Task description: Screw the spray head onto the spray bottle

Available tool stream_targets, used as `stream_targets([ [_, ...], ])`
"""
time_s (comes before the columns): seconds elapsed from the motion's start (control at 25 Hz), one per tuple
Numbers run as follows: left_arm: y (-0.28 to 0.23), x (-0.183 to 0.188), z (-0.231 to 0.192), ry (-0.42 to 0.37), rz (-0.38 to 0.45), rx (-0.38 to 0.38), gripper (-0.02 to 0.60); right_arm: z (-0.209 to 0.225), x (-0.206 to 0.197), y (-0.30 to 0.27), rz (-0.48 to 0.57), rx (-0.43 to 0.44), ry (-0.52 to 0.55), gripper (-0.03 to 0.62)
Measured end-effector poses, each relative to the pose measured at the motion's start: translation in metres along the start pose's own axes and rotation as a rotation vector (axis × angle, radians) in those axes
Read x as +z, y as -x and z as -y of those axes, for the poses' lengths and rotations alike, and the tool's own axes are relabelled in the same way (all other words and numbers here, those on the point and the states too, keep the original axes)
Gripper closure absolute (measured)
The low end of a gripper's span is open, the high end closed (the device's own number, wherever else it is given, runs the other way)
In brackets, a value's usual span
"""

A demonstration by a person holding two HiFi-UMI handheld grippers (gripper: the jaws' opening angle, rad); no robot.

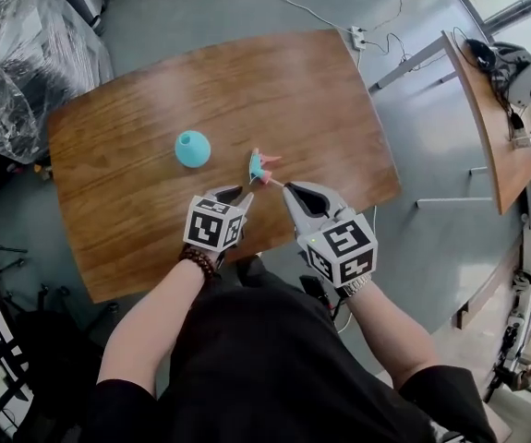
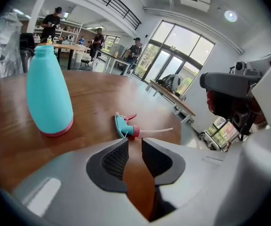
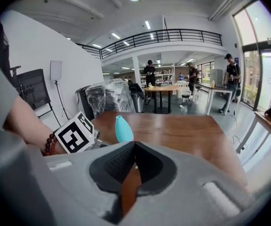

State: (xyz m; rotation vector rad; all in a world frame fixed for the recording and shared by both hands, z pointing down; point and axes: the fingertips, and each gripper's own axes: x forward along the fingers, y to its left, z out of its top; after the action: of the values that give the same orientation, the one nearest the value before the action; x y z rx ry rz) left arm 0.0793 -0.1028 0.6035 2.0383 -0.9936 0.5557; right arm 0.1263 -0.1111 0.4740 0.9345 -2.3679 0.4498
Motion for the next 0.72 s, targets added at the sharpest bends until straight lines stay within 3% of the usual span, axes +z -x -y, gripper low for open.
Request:
stream_targets([
  [0.2, -0.01, 0.001, -0.004, 0.023, -0.009, 0.044, 0.471, 0.007, -0.006, -0.019, -0.046, 0.074, 0.05, 0.598],
  [0.24, -0.01, 0.002, -0.004, 0.028, -0.006, 0.05, 0.471, 0.008, -0.008, -0.022, -0.057, 0.089, 0.058, 0.565],
  [0.72, -0.003, -0.001, -0.008, 0.018, 0.001, 0.075, 0.469, 0.011, -0.03, -0.074, -0.215, 0.195, 0.198, 0.477],
])
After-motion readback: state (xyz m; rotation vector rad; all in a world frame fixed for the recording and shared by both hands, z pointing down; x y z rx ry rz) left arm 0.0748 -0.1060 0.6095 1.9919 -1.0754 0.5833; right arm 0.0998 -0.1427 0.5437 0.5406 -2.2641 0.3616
